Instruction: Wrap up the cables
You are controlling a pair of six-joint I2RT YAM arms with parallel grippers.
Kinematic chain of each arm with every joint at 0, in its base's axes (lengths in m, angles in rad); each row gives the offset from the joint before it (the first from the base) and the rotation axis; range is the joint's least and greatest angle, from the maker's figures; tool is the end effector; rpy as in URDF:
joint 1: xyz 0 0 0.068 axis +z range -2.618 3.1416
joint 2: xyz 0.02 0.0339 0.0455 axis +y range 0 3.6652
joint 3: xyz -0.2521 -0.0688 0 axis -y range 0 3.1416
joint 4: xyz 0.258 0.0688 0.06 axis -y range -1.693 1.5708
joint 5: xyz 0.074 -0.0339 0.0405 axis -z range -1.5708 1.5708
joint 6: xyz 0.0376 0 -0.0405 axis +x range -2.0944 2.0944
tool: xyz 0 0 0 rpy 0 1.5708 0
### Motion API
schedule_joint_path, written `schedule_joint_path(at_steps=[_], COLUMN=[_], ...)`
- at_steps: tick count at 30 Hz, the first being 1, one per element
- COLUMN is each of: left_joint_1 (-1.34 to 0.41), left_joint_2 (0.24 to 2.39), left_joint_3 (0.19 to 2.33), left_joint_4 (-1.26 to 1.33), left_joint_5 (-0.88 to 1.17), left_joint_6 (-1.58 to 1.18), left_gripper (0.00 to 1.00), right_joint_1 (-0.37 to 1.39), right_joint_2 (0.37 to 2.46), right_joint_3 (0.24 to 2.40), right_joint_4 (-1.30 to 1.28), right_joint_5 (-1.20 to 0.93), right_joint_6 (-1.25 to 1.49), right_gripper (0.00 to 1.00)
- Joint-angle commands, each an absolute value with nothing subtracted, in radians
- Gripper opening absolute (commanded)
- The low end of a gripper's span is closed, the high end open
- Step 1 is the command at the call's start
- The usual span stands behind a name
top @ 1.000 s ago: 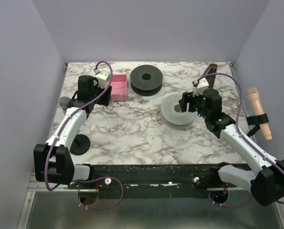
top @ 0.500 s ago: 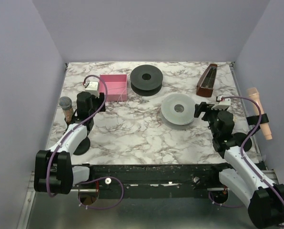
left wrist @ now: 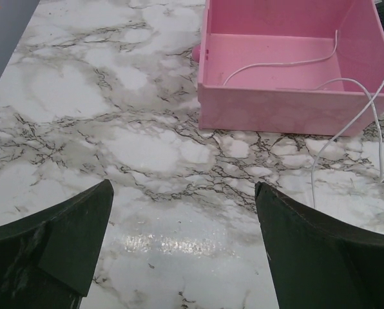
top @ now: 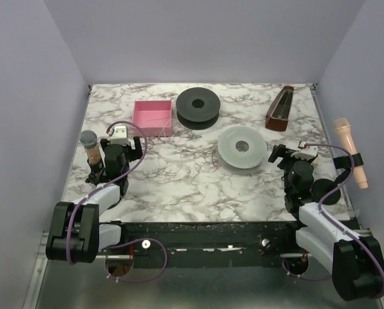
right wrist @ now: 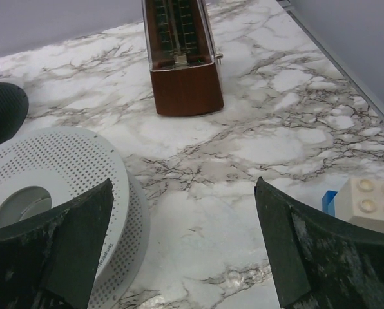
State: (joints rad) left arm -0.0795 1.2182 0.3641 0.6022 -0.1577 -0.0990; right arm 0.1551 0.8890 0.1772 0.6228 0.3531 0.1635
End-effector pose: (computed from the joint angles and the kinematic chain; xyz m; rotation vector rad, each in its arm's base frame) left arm 0.2549 -0.0144 0.1673 -0.1289 1.8150 0.0174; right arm 0.2041 0.0187 0.1764 0.2733 1.6318 -0.0507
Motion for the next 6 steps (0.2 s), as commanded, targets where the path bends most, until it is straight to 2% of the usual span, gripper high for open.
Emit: schedule_joint_path(at_steps=[1, 6], left_joint_1=[-0.075, -0.074], left_joint_2=[1.221, 1.23], left_joint_3=[0.318, 0.311], left_joint_4=[0.765, 0.778], left_joint_5=[-0.158, -0.179], left_joint_6=[-0.091, -0.094], left_gripper=[0.99, 0.99], right_joint_1=[0.143, 0.138], right_joint_2=[0.926, 0.962], right_joint_3=[0.133, 0.121], right_joint_4=[0.787, 0.845], right_joint_5=[0.431, 0.431], right_joint_6=[0.196, 0.199], right_gripper=[0.98, 0.98])
